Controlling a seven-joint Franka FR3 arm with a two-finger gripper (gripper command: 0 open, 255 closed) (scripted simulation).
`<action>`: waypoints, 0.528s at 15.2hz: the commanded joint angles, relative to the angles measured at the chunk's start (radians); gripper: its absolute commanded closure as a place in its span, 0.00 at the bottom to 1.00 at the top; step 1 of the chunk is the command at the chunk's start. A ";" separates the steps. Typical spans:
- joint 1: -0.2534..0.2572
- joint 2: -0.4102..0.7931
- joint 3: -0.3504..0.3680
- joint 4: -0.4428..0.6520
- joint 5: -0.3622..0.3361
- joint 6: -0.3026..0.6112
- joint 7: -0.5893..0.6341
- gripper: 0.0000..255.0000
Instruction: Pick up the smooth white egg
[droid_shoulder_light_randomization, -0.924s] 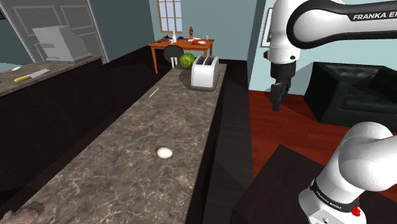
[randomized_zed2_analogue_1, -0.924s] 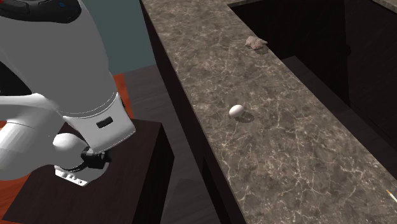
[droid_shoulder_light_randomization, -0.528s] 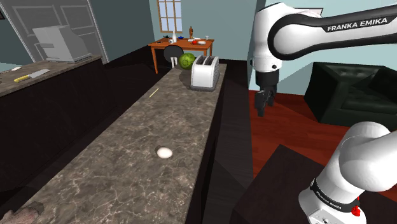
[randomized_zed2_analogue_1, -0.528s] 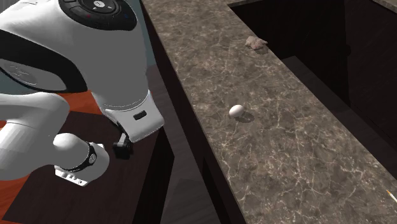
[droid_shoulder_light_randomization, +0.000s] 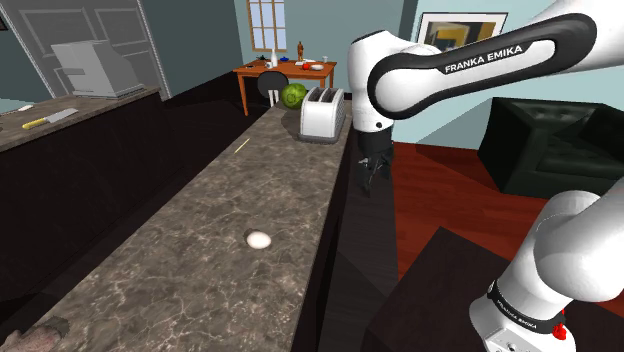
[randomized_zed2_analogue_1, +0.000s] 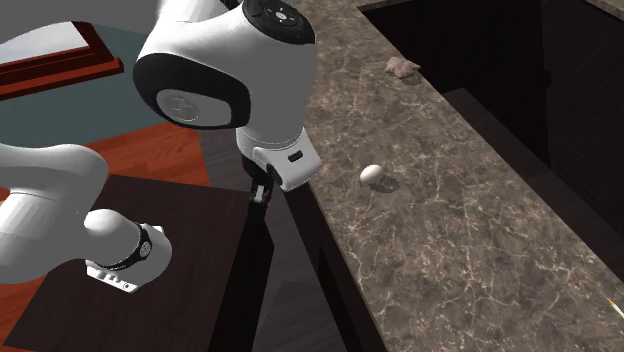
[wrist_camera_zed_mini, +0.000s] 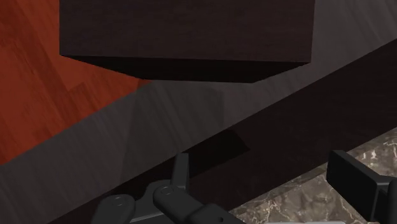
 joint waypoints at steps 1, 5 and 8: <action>0.008 0.074 0.029 0.033 0.000 0.041 0.043 0.00; 0.019 0.224 0.075 0.123 -0.022 0.100 0.123 0.00; 0.031 0.341 0.102 0.204 -0.052 0.132 0.185 0.00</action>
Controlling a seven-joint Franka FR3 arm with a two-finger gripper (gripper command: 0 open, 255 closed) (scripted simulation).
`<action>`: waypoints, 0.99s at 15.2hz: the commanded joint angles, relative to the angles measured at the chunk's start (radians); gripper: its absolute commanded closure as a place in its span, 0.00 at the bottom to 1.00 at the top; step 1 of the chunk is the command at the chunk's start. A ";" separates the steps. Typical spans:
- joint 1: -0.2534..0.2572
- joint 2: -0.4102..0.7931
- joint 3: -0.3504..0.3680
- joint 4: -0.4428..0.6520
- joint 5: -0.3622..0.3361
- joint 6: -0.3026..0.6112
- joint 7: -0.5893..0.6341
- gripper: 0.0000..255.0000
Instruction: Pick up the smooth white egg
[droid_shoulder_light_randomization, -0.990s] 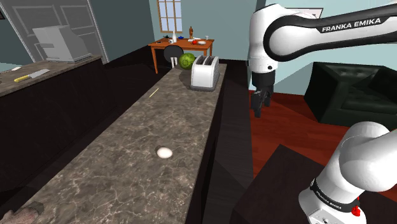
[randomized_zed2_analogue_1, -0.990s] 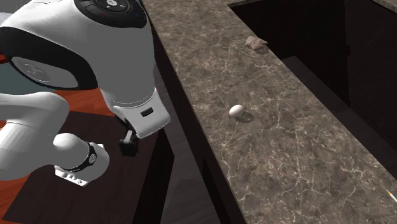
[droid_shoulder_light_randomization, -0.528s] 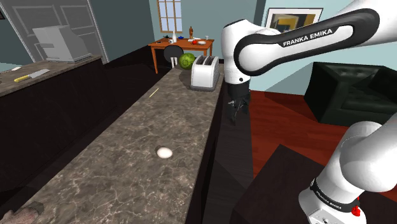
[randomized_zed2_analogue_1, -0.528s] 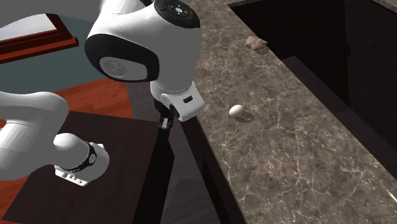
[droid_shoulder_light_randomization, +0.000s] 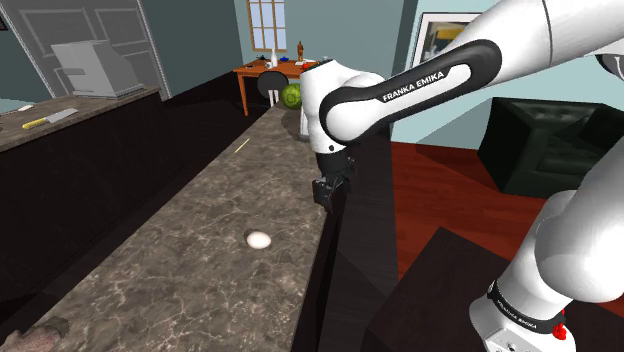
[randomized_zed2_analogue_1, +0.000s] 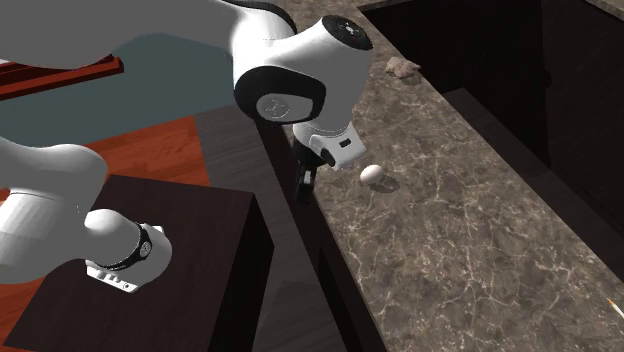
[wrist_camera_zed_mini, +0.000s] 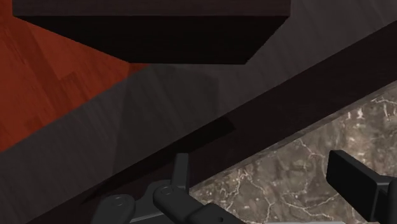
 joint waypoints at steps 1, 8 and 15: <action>0.008 0.091 0.016 0.069 -0.025 0.017 0.043 0.00; 0.066 0.375 0.038 0.318 -0.122 0.033 0.176 0.00; 0.159 0.675 0.018 0.656 -0.209 -0.024 0.267 0.00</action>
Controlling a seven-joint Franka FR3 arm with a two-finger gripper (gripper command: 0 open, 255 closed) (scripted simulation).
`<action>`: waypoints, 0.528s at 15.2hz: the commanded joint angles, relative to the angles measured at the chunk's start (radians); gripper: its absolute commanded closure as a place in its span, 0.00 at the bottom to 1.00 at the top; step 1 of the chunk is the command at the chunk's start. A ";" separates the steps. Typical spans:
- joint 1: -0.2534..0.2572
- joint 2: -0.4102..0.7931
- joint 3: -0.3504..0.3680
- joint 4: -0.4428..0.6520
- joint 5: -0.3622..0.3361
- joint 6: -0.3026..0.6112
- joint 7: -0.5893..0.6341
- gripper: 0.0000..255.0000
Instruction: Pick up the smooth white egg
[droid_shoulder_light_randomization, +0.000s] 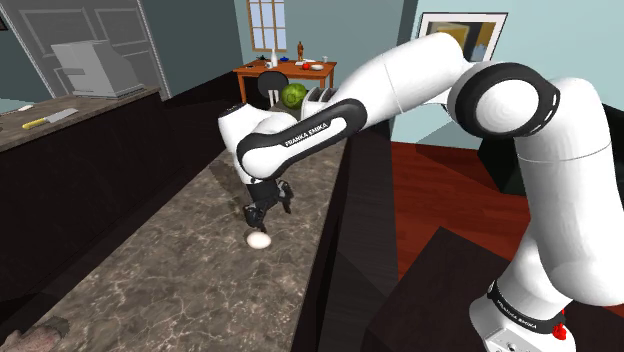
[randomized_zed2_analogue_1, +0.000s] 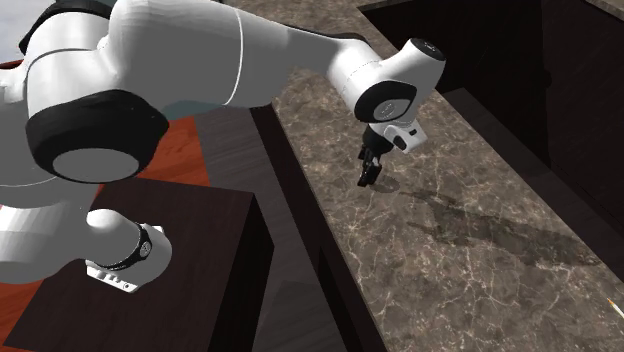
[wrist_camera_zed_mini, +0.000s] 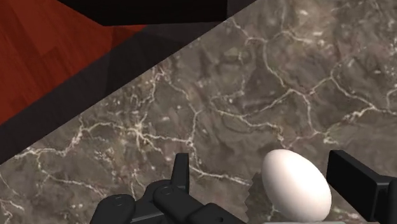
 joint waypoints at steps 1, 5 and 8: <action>0.034 0.091 -0.007 0.108 -0.021 -0.021 0.025 0.00; 0.099 0.286 -0.029 0.381 -0.052 -0.102 0.043 0.00; 0.100 0.302 -0.032 0.368 -0.055 -0.073 0.046 0.00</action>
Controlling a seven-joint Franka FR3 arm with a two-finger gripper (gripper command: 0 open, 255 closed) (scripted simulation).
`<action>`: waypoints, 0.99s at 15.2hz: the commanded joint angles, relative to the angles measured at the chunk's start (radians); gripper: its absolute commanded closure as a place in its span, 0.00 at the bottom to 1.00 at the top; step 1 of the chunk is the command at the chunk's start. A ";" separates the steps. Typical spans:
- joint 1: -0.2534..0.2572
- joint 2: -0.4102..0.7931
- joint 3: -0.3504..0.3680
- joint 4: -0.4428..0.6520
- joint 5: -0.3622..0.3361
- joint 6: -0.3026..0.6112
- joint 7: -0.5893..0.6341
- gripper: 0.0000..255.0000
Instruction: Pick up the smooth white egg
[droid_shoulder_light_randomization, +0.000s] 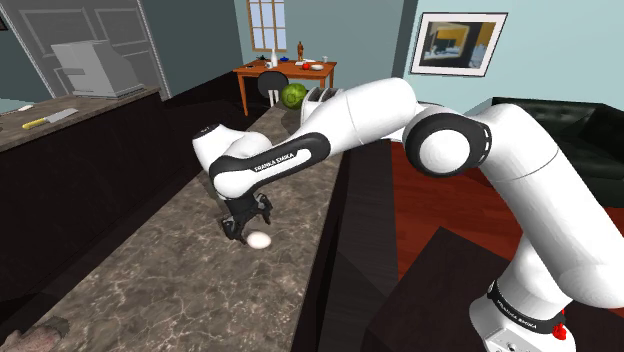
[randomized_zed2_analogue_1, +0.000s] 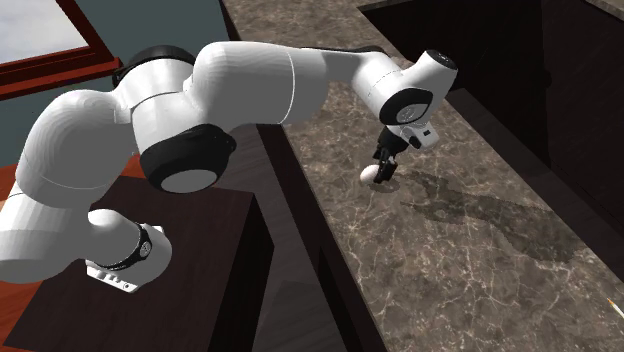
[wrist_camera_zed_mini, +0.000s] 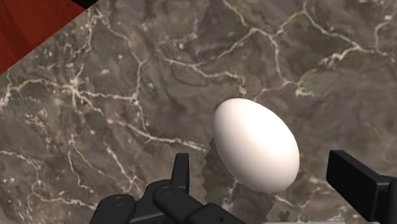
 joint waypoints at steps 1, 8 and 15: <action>0.002 0.018 -0.003 0.003 -0.003 0.016 0.002 0.00; 0.003 0.042 -0.007 -0.004 -0.008 0.047 0.004 1.00; 0.003 0.042 -0.007 -0.005 -0.008 0.047 0.005 1.00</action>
